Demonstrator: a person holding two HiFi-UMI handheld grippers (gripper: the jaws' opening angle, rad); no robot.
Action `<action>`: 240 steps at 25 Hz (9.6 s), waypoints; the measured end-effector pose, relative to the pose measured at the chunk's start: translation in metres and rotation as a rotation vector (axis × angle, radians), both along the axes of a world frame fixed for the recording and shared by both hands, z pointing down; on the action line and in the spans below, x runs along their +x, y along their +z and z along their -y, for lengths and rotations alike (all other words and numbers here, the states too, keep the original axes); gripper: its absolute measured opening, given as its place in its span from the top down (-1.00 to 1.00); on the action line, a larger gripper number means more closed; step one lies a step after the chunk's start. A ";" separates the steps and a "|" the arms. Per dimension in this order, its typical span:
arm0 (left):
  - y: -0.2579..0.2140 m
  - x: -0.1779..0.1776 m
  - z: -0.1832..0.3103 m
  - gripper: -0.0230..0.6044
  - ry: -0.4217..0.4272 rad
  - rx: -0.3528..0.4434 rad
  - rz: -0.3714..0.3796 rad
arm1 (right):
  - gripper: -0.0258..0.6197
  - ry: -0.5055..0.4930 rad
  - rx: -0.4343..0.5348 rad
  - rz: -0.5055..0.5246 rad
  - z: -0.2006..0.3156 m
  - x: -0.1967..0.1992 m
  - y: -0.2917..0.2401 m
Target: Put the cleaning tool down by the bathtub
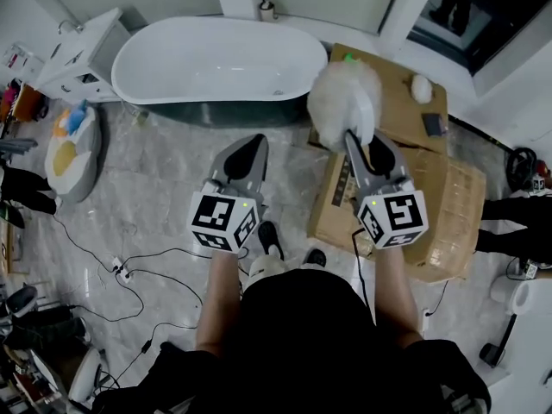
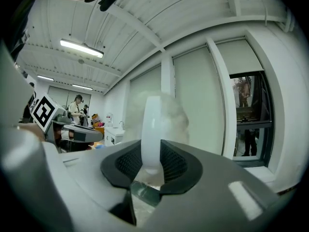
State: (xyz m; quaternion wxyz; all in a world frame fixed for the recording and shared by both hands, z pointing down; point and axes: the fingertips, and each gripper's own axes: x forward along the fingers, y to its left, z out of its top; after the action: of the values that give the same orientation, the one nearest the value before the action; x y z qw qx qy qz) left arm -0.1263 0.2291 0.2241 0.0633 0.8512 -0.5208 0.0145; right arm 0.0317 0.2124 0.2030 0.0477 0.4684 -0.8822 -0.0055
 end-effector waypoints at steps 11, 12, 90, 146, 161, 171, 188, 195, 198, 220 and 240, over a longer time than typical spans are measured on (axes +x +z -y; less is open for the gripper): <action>-0.001 -0.058 0.063 0.93 0.095 -0.014 0.004 | 0.60 0.129 -0.020 -0.003 0.051 -0.047 0.003; 0.001 -0.063 0.067 0.93 0.101 -0.014 0.004 | 0.61 0.139 -0.022 -0.003 0.054 -0.050 0.005; 0.073 0.034 0.434 0.93 0.083 -0.194 0.056 | 0.62 0.228 -0.329 0.029 0.429 0.066 0.146; 0.303 0.100 0.567 0.93 0.412 -0.501 0.104 | 0.63 0.594 -0.674 -0.060 0.504 0.099 0.451; 0.348 0.101 0.573 0.93 0.405 -0.544 0.114 | 0.63 0.600 -0.762 -0.094 0.507 0.101 0.513; 0.355 0.110 0.577 0.93 0.425 -0.535 0.120 | 0.63 0.604 -0.771 -0.070 0.509 0.099 0.532; 0.360 0.108 0.570 0.93 0.410 -0.549 0.111 | 0.63 0.542 -0.839 -0.094 0.499 0.091 0.549; 0.363 0.112 0.565 0.93 0.418 -0.551 0.117 | 0.63 0.530 -0.853 -0.108 0.495 0.091 0.552; 0.363 0.113 0.563 0.93 0.420 -0.552 0.117 | 0.63 0.521 -0.856 -0.111 0.493 0.091 0.554; 0.354 0.111 0.549 0.93 0.386 -0.535 0.112 | 0.57 0.468 -0.880 -0.139 0.476 0.087 0.549; 0.294 0.088 0.486 0.93 0.250 -0.480 0.096 | 0.58 0.347 -0.742 -0.203 0.461 0.078 0.466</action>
State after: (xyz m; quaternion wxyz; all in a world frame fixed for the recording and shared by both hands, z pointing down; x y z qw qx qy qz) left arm -0.0385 -0.2572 0.5184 0.2364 0.8678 -0.3958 0.1856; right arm 0.1099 -0.2488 0.6691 0.3001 0.5583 -0.7231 0.2744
